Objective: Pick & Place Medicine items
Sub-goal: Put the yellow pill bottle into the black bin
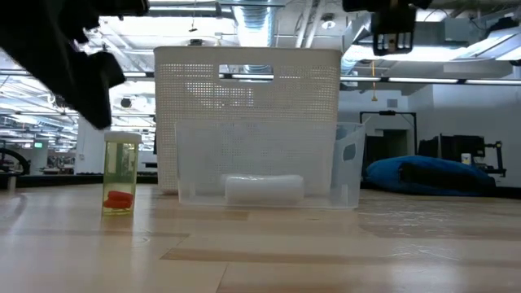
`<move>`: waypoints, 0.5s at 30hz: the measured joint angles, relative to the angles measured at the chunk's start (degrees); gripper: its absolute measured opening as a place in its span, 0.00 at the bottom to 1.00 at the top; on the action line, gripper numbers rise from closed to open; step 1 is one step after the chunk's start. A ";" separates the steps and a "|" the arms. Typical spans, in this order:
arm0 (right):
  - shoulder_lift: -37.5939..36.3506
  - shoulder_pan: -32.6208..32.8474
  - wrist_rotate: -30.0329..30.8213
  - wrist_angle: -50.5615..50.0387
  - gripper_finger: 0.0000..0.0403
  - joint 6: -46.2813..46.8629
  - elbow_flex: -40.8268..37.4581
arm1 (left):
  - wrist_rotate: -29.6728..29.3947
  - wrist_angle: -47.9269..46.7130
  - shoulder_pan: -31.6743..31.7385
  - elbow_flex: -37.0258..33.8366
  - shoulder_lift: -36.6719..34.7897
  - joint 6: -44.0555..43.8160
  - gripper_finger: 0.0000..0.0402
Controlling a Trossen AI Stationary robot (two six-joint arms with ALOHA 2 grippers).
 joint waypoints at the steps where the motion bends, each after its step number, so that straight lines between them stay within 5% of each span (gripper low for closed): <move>1: -0.74 -0.17 0.41 -0.54 0.55 0.13 -0.45 | -0.55 -0.05 0.00 0.03 0.75 -0.97 0.62; 8: -5.03 -2.73 3.71 -5.64 0.55 -0.66 -0.79 | -7.89 0.10 0.16 1.20 2.61 -5.01 0.60; 15: -5.76 -4.31 4.57 -7.83 0.55 -3.42 -0.79 | -8.13 -1.54 1.48 1.20 2.61 -4.61 0.60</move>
